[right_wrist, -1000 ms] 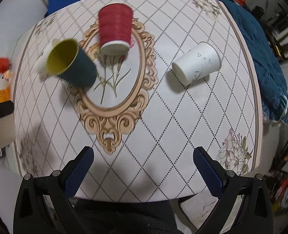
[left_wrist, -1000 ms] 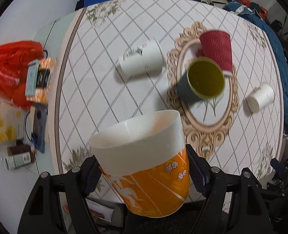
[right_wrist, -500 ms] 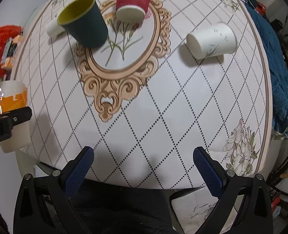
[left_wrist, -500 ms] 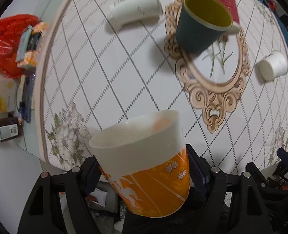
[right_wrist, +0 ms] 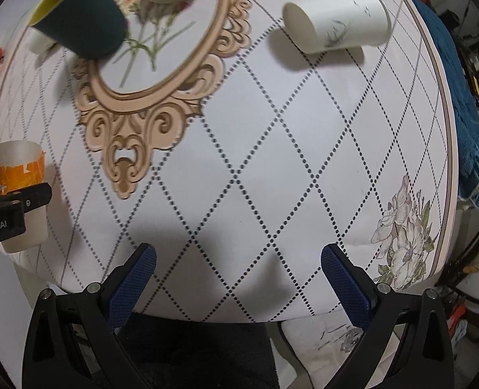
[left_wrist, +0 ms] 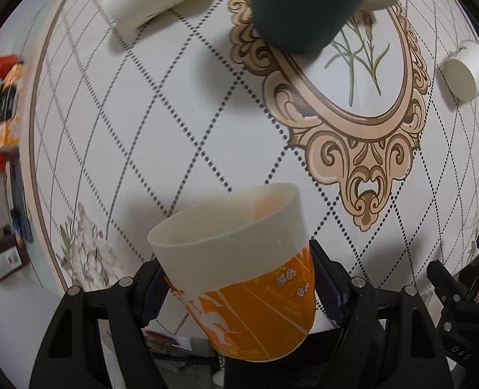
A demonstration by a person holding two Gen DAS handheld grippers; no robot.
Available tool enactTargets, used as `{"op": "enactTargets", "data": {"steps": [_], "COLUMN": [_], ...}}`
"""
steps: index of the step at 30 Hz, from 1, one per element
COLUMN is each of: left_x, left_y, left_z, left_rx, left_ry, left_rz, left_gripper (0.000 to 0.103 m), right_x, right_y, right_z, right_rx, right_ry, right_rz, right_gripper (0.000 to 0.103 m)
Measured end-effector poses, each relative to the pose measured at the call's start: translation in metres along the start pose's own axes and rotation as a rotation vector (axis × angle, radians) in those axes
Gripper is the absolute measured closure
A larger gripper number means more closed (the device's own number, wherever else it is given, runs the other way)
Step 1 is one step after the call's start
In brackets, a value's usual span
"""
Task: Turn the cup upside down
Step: 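Set the orange-and-white cup upright beside the mirror-frame print, open left tool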
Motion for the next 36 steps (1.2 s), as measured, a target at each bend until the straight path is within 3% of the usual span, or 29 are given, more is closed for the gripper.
{"op": "enactTargets", "data": {"steps": [15,23,28,36], "left_x": [0.0,0.011,0.014,0.012], "left_y": [-0.013,-0.018,-0.018,-0.019], "left_z": [-0.03,-0.043,-0.043,-0.029], "left_rx": [0.051,0.069,0.06,0.045], "left_ry": [-0.008,0.045,0.047,0.056], "left_rz": [0.003,0.049,0.063,0.09], "left_gripper": [0.026,0.025,0.011,0.01], "right_x": [-0.011,-0.015,-0.012,-0.007], "right_y": [-0.01,-0.016,-0.017,-0.011], "right_z": [-0.012,-0.007,-0.003,0.001], "right_rx": [0.005,-0.006,-0.008,-0.014], "right_ry": [0.007,0.011,0.014,0.017], "right_rz": [-0.04,-0.041,-0.045,-0.047], "right_gripper": [0.0,0.0,0.0,0.0]}}
Point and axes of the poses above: each gripper's, at about its wrist camera, not at the fingertips, and z roughly against the way its jaws point, x to its left, y to its underside, the point moved 8 cm from there along -z, roughly the way its jaws point, and after that the axes turned 3 degrees about -z, right-handed, at the moved point
